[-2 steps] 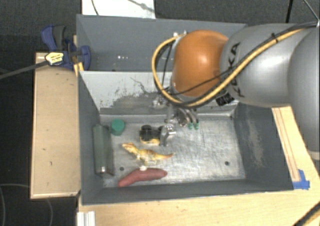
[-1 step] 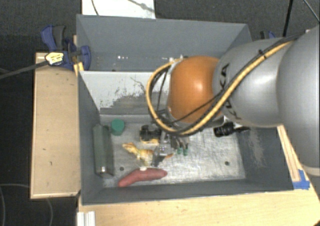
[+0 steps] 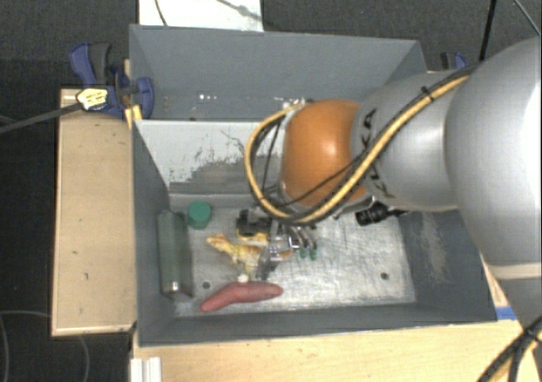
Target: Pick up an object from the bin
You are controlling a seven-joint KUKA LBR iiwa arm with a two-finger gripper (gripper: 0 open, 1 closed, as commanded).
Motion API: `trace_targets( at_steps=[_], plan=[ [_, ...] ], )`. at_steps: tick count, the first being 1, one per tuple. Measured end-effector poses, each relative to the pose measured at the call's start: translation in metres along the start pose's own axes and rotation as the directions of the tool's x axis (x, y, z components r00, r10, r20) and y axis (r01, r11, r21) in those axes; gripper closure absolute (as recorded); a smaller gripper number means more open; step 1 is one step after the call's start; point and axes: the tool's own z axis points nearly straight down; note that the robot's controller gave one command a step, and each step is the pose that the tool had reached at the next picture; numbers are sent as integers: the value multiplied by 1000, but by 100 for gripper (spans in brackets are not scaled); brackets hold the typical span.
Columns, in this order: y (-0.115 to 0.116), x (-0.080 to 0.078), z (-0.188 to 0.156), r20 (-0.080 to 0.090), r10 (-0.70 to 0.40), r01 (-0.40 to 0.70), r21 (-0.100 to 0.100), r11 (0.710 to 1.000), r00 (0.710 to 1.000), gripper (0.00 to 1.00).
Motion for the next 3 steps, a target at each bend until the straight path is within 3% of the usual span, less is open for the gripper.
trace_targets(
  at_steps=[1,3],
  plan=[
    [-1,-32,14,4,231,-231,-20,973,973,100],
    [1,-33,13,1,252,-252,-21,967,968,100]
  ],
)
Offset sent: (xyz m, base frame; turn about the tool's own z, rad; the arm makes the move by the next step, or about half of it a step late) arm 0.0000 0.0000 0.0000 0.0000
